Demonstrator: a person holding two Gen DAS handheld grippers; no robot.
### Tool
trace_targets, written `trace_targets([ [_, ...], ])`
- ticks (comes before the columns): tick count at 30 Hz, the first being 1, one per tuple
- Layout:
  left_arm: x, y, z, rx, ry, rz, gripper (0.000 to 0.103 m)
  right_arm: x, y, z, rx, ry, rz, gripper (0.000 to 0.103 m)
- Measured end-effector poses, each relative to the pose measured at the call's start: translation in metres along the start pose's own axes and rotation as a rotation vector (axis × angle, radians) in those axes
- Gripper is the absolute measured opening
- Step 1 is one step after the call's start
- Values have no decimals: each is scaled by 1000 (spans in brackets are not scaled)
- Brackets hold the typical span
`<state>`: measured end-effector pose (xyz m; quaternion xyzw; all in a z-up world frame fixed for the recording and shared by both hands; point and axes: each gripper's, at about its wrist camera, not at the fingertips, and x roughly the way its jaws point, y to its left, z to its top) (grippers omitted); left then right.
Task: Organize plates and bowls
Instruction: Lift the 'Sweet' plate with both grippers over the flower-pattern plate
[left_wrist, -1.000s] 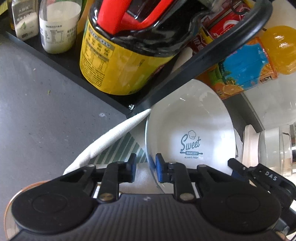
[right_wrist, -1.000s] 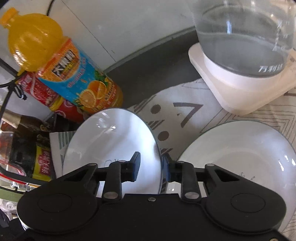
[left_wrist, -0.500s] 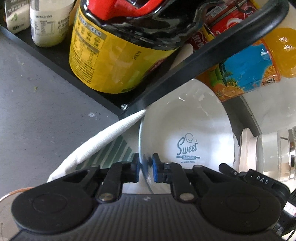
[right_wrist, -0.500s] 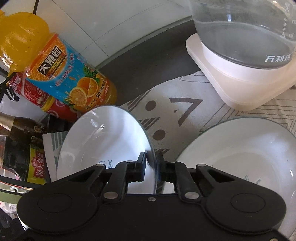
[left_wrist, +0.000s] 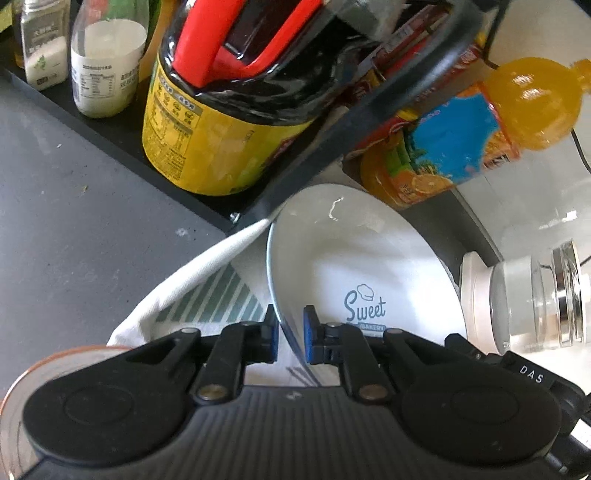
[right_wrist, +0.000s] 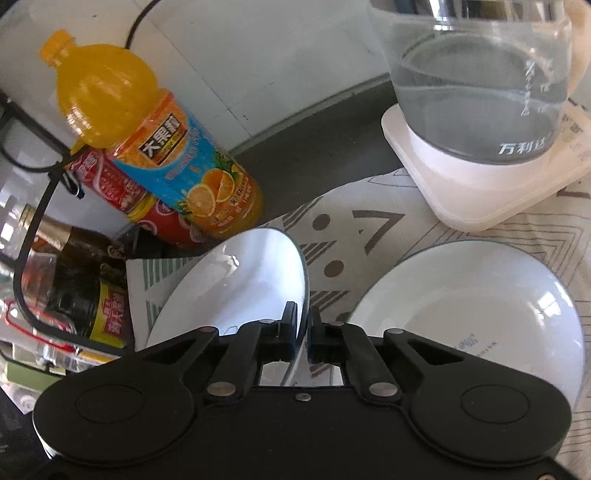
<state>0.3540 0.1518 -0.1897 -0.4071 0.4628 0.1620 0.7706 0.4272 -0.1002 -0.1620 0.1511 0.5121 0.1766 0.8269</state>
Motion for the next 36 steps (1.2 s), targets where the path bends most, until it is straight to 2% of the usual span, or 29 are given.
trace_targets([
  [20,-64,8,-33,9,-75,15,11,-49,11,-32,-58,-30,62,6],
  [36,-107,38,-78,4,-110,38,11,-83,17,-73,-113,-41,110,7],
])
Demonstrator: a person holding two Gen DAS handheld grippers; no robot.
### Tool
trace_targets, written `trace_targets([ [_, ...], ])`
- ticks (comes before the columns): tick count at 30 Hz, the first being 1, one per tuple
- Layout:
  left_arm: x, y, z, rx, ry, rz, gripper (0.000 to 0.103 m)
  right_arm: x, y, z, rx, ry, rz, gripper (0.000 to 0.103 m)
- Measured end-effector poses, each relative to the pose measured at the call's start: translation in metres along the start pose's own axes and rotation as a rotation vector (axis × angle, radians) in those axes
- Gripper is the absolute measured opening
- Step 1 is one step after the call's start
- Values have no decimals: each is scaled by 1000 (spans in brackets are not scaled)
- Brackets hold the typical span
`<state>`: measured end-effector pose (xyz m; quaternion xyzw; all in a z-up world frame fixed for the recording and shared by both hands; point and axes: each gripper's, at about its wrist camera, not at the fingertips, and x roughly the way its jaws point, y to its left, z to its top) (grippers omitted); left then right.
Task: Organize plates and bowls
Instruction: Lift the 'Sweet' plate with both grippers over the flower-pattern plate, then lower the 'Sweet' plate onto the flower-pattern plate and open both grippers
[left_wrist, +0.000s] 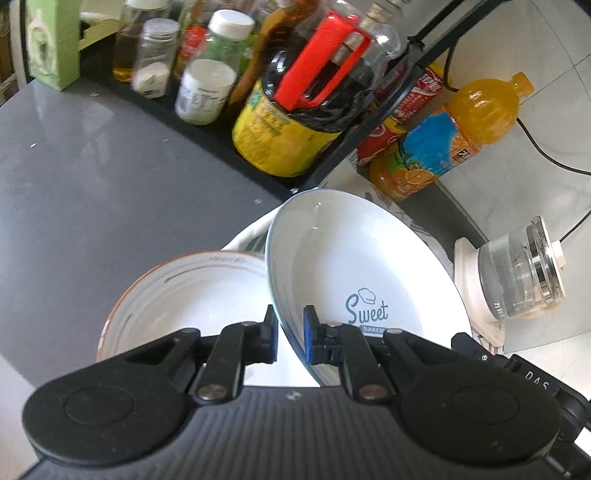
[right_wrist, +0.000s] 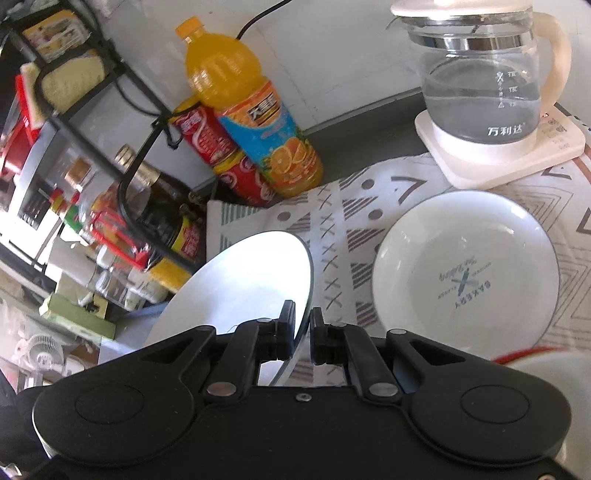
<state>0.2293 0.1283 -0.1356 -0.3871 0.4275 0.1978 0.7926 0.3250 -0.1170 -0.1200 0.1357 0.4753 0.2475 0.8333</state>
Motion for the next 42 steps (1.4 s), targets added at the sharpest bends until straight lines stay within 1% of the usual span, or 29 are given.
trace_targets([
  [9,-21,25,-22,-38,-16,20,11,-6,11,-26,-46,29,15,7],
  [19,-36,51,-46,-73,-7,38,11,-13,21,-52,-90,49,18,7],
  [33,-35,74,-67,-108,31,56,11,-12,27,-75,-137,87,-14,7],
  [42,-31,80,-69,-119,46,66,11,-7,30,-79,-155,98,-18,7],
])
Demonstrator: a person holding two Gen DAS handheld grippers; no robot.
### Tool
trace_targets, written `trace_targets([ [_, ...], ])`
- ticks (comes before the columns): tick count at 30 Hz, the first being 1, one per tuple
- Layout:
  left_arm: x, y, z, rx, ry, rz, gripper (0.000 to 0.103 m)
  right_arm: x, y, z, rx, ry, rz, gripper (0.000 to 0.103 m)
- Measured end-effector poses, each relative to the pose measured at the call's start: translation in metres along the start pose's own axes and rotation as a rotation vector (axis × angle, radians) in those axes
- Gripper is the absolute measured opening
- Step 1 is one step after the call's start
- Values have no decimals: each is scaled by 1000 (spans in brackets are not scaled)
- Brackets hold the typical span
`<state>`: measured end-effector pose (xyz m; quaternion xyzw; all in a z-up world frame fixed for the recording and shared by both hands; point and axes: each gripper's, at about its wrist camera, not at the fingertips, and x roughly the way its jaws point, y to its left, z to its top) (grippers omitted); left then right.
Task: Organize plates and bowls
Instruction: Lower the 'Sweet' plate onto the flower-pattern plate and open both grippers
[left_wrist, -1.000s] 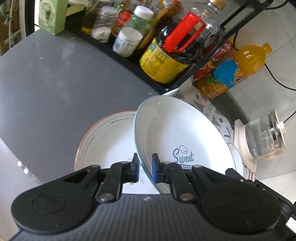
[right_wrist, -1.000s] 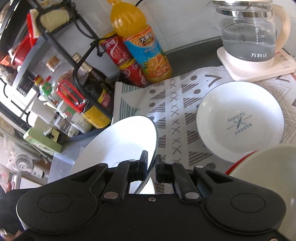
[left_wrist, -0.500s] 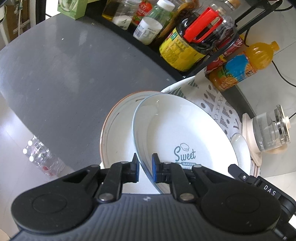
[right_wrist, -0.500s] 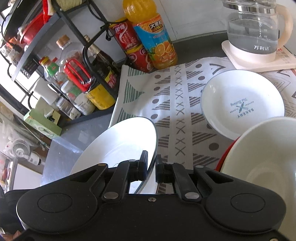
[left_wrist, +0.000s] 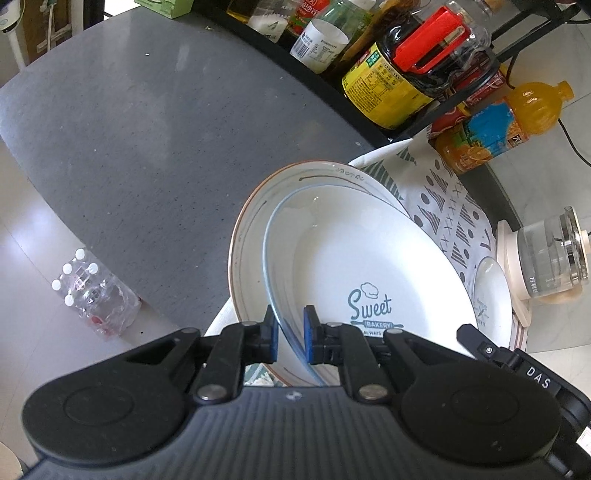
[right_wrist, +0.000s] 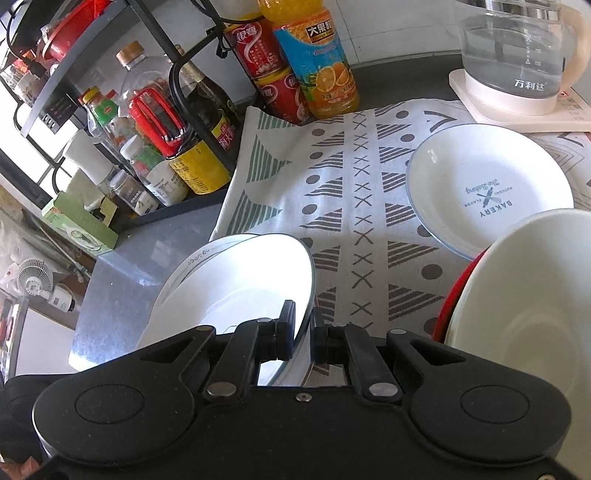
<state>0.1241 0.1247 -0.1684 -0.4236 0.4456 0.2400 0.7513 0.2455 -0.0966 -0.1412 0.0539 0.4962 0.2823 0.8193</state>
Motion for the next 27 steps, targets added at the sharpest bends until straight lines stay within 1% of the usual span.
trace_targets([
  [4,4,0,1,4,19,2,11,2,-1,0,4,-1,-6,7],
  [8,12,-2,1,20,44,3,12,8,-7,-3,42,0,-40,5],
  [11,19,1,3,9,58,4,13,11,-5,-5,30,-5,-53,5],
  [15,24,2,9,-7,81,21,14,15,-2,-5,23,-3,-61,5],
  [19,25,1,17,2,105,47,15,18,-1,-4,22,1,-71,5],
  [22,18,5,29,-5,88,56,17,20,-1,-2,23,5,-61,5],
  [23,15,6,33,-8,81,55,19,21,-2,-2,23,6,-61,6],
  [24,11,8,37,-13,69,55,24,22,-2,-2,24,7,-63,6],
  [27,0,11,48,-11,27,67,32,25,-1,-2,25,9,-64,6],
])
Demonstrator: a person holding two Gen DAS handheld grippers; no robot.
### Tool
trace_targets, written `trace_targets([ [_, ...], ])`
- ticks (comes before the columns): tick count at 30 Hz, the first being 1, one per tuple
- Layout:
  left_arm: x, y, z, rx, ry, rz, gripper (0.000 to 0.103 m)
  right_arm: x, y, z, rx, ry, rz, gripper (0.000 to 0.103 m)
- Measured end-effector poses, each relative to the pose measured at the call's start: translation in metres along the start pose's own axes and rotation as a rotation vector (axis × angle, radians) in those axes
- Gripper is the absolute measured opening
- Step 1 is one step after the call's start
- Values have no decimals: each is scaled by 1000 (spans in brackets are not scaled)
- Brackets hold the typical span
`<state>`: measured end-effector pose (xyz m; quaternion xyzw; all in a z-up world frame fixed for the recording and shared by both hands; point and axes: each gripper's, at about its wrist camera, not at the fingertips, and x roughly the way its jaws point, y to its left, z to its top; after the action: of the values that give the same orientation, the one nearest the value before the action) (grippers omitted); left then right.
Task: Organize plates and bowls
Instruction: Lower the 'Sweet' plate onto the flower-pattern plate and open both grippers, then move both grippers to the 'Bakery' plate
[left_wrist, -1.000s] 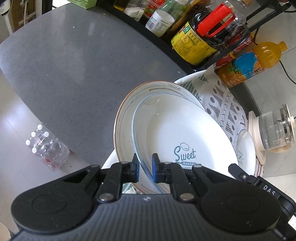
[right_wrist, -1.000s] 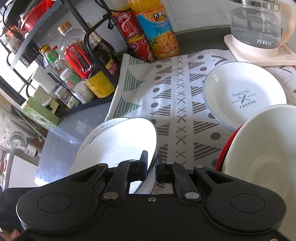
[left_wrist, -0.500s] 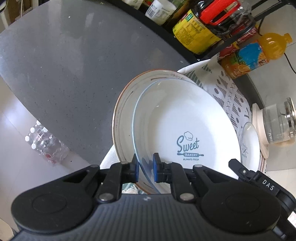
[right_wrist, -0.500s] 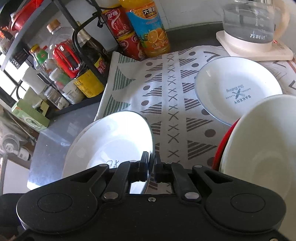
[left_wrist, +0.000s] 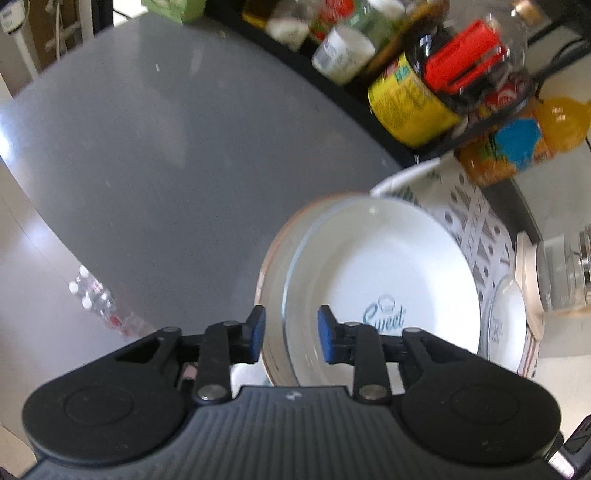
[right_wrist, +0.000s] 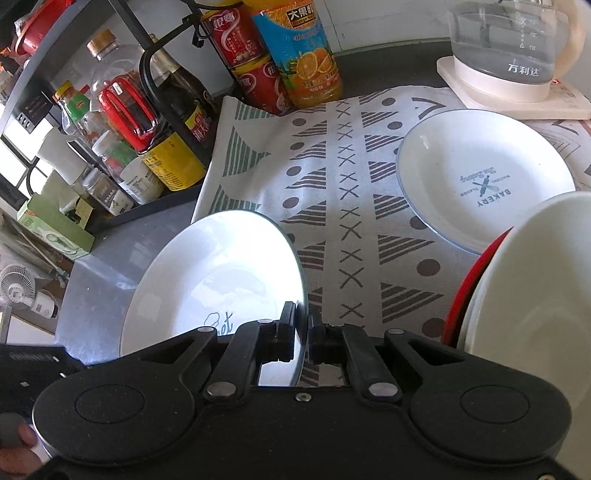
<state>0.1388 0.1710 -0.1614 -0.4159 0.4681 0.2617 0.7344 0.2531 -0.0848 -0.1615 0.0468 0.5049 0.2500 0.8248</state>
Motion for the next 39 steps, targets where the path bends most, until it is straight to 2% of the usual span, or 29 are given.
trace_targets([
  [5,-5,7,6,-29,-41,17,36,5,3,0,-1,12,-13,7],
  [10,2,13,7,-35,-19,9,36,11,6,0,-10,34,-27,8],
  [19,14,18,9,-62,-2,46,39,16,8,3,2,51,-31,9],
  [23,9,6,13,-38,-17,48,42,9,10,10,12,31,-18,19],
  [28,2,-17,18,11,-50,56,60,0,8,24,35,13,4,31],
  [32,-1,-38,20,46,-64,46,71,-9,5,35,45,-16,5,46],
  [39,4,-76,21,90,-40,15,78,-26,-1,57,64,-51,-10,63],
])
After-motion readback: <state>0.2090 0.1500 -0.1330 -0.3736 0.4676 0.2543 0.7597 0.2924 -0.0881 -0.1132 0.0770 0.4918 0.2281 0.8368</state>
